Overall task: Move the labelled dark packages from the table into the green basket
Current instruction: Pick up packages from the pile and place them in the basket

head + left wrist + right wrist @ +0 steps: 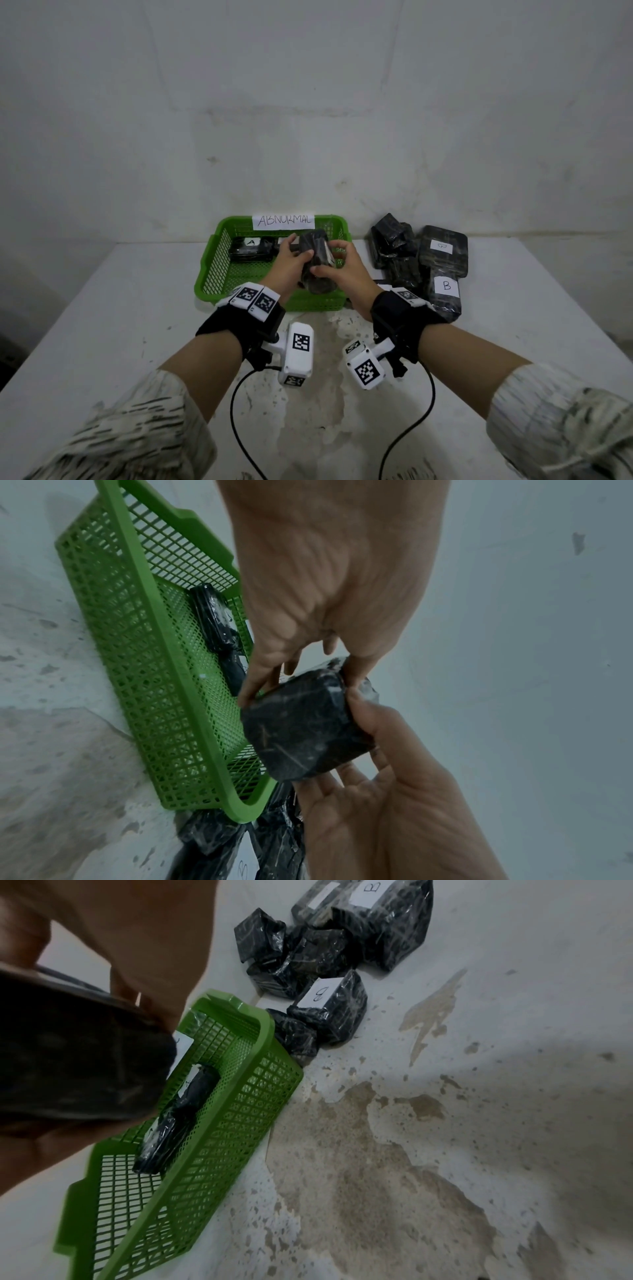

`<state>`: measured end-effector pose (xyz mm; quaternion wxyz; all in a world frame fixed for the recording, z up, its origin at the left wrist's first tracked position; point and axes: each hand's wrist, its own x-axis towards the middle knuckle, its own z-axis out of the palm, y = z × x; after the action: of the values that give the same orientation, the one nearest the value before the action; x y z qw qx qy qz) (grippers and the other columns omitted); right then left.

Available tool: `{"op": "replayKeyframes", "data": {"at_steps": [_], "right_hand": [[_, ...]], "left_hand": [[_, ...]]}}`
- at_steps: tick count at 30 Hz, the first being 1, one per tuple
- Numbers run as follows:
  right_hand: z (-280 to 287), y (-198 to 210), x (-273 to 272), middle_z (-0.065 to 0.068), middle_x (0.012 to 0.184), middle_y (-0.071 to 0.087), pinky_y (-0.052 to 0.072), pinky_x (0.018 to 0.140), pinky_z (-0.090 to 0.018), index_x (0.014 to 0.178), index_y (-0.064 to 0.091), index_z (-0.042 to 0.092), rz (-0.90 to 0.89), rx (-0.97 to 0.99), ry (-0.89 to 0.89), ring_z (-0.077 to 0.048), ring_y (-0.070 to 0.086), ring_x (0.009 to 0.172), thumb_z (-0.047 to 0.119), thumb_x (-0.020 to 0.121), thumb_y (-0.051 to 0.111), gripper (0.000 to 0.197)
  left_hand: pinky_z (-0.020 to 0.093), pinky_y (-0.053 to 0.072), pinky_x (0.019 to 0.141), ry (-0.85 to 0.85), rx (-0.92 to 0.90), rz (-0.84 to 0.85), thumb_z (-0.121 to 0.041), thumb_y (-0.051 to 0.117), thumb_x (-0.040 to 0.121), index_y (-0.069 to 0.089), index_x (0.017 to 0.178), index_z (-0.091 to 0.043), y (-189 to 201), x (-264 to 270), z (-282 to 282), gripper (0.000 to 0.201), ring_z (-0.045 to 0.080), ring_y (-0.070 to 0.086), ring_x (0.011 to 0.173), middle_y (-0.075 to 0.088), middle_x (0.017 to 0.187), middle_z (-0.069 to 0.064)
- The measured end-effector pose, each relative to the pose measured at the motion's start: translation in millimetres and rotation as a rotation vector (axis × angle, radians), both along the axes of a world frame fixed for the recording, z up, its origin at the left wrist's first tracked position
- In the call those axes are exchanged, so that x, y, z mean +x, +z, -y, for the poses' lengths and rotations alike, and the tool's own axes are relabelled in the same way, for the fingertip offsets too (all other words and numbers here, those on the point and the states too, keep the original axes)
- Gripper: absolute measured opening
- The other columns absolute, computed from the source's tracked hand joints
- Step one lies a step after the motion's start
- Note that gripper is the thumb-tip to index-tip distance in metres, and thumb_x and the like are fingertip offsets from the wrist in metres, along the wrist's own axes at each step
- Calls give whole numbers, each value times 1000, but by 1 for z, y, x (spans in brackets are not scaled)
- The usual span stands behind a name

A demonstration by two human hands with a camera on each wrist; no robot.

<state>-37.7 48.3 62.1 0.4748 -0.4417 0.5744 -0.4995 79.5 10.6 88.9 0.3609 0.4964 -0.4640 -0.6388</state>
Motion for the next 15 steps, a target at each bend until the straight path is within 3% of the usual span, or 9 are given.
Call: {"op": "replayKeyframes", "data": {"at_steps": [3,6,9,12,15], "right_hand": [[-4,3,-3,-4,132,41,48,95,-32,136,35,24,47,-47,-36,-22,49,122,25,83,73,65],[-7,8,-3,-1,125,44,40,95,-29,145,25,20,104,-108,-105,-17,49,117,25,97,55,57],[-6,14,-2,3,112,50,44,89,-28,146,20,23,130,-173,-152,-9,57,96,19,100,48,54],[-6,16,-2,-10,116,57,48,82,-25,146,17,23,125,-209,-113,-13,65,87,14,100,47,55],[-4,15,-4,-7,105,59,51,72,-26,143,22,24,130,-184,-73,-15,68,83,9,98,50,55]], "left_hand": [[48,50,91,45,-67,105,2,53,88,44,128,-29,-8,2,7,51,38,51,117,44,131,18],[42,50,87,31,-70,78,13,40,88,49,127,-14,-2,2,7,48,32,54,105,50,121,16],[42,48,82,12,-2,-1,-14,33,100,50,124,-7,5,1,1,30,29,53,104,56,115,14],[53,46,93,-24,24,-21,-44,41,97,49,126,-11,3,1,-3,45,29,54,111,58,119,11],[57,43,96,8,-6,-4,-49,56,88,48,129,-18,-4,4,3,52,26,51,119,54,128,8]]}}
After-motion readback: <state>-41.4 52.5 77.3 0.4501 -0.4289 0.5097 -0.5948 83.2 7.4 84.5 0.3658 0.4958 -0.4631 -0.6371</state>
